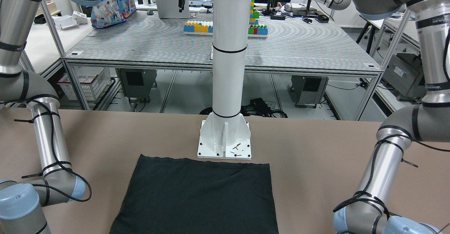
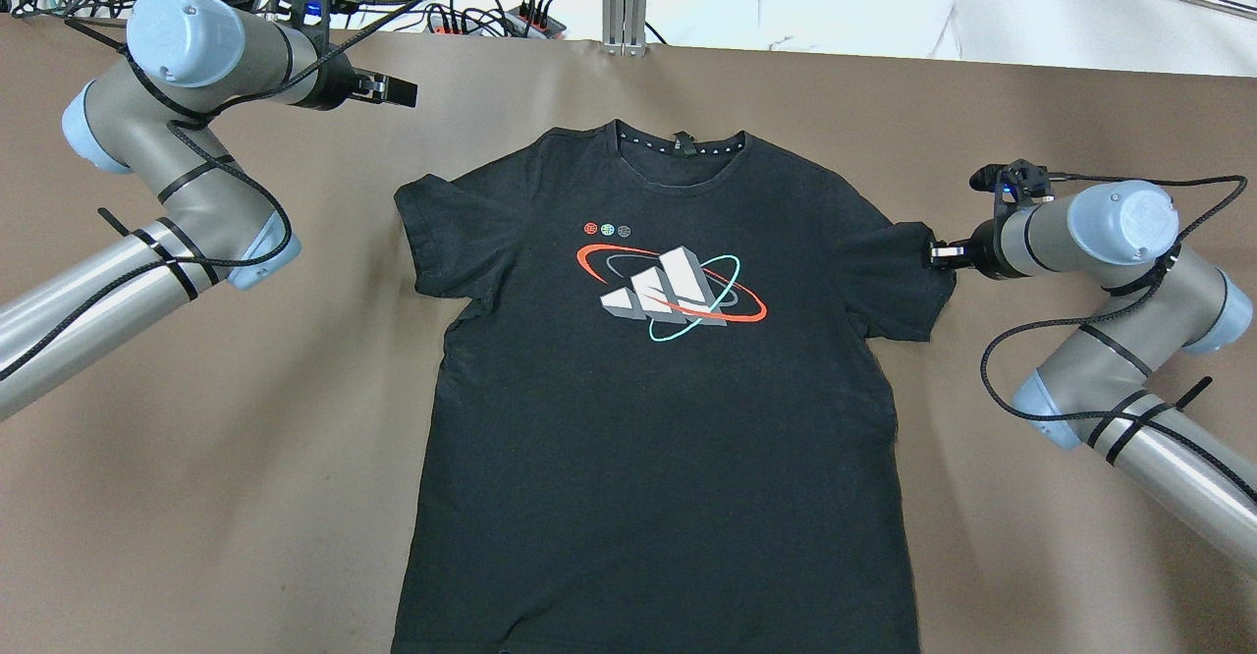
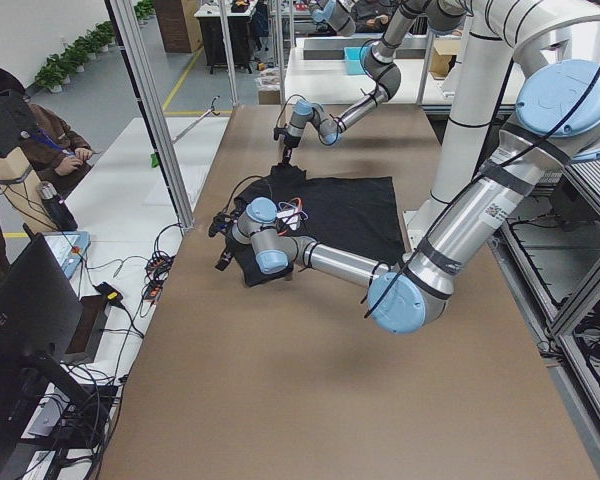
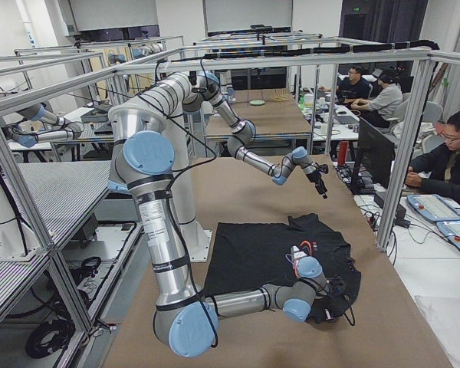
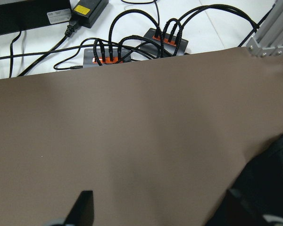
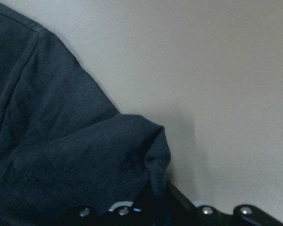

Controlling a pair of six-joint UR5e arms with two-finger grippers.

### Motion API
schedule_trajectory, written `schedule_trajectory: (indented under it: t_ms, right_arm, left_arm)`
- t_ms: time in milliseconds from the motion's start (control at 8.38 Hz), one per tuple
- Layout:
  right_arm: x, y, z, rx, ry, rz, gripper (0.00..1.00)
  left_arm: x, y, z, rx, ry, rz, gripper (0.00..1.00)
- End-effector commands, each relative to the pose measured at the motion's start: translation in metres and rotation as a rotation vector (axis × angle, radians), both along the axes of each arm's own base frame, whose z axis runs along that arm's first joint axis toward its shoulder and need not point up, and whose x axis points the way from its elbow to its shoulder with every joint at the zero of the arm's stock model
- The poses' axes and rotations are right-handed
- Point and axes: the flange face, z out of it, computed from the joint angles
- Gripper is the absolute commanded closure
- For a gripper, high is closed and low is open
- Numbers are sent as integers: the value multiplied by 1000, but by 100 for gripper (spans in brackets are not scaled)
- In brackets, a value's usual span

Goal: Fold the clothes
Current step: 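Grasp the sleeve nearest the right gripper and lift it toward the collar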

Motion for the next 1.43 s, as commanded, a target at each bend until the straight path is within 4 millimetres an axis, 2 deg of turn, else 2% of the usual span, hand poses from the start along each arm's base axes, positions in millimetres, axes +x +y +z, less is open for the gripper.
schedule_trajectory:
  t_ms: [0,119,239,478,597,716,836,955,1074,1313]
  right_arm:
    - [-3,-5,-39,11,-57,0,100]
    - [-14,-20,-70,3,-54,0,100]
    - [-34,-34,-109,-16,-42,-3,100]
    - [-98,-34,-173,-81,-58,30,100]
    - [-134,-38,-194,-65,-37,58,100]
    - [-160,-43,-207,-59,-19,96,100]
    - [-172,-44,-209,-50,-3,117,81]
    - [-174,-44,-208,-44,6,135,10]
    - [-174,-44,-206,-46,9,148,7]
    - [-163,-53,-206,-37,15,165,6]
  left_arm:
    - [0,0,1,1,-5,2,0]
    - [0,0,1,1,-5,2,0]
    - [1,0,3,0,-8,5,0]
    - [0,-1,7,-1,-16,4,0]
    - [2,-1,9,-5,-19,6,0]
    - [3,-1,10,-7,-21,6,0]
    - [3,-1,10,-9,-22,6,0]
    - [5,-2,12,-14,-25,8,0]
    - [6,-3,13,-15,-27,6,0]
    - [5,-3,12,-14,-27,0,0]
